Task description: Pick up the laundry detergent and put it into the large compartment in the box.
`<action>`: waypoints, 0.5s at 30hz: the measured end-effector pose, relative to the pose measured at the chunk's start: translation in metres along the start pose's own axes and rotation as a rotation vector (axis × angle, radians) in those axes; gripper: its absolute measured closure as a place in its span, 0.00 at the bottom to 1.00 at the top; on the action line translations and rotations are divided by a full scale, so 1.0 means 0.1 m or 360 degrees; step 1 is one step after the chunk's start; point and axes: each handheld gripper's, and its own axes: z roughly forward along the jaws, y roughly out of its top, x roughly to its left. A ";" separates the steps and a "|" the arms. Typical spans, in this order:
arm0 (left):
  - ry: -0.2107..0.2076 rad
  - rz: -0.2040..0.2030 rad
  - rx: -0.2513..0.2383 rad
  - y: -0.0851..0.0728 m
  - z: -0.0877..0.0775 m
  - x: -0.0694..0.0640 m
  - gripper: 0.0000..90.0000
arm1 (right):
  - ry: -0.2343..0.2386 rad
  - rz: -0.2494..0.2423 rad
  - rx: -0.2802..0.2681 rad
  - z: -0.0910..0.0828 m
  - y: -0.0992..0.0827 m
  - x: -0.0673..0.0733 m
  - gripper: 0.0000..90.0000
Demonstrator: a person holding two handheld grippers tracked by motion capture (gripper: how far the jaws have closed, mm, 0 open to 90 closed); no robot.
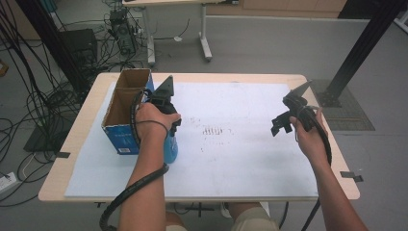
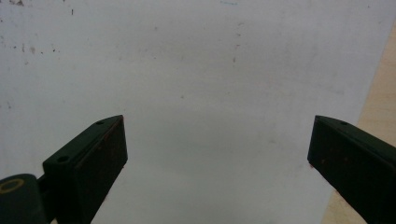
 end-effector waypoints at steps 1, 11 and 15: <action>0.0000 0.0001 0.0002 0.00 0.00 0.00 0.42 | -0.0001 -0.0003 -0.0007 0.00 -0.01 0.00 0.05; 0.0008 0.0008 0.0003 0.01 0.00 -0.02 0.42 | -0.0002 -0.0005 -0.0012 0.00 -0.02 -0.02 0.05; 0.0010 0.0010 0.0004 0.01 0.00 -0.02 0.42 | -0.0005 -0.0004 -0.0011 0.00 -0.02 -0.02 0.05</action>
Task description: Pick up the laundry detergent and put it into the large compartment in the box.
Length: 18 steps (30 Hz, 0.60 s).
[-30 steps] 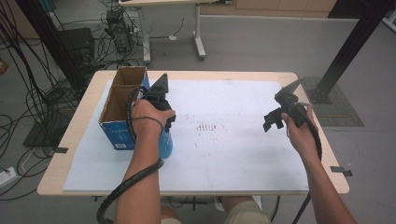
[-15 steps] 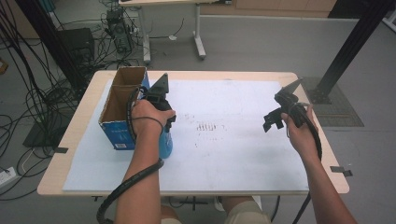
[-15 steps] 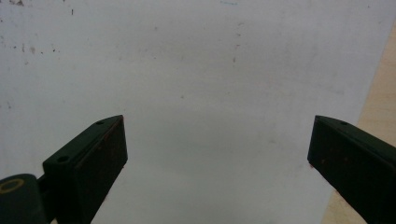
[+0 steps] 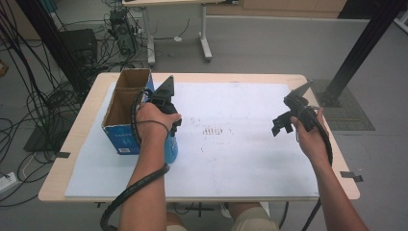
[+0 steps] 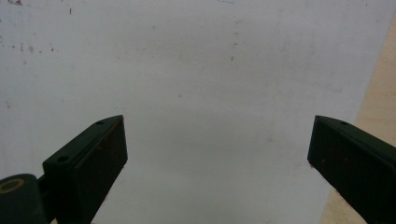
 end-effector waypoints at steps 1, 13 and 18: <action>0.0000 -0.0002 0.0000 0.00 0.00 0.00 0.42 | 0.0004 0.0001 0.0003 0.00 0.00 0.00 0.05; -0.0002 -0.0006 -0.0005 -0.01 0.00 0.00 0.42 | 0.0007 -0.0003 0.0005 0.01 0.01 0.01 0.05; 0.0000 -0.0005 -0.0006 -0.01 0.00 0.00 0.42 | 0.0005 -0.0004 0.0001 0.00 0.00 0.01 0.05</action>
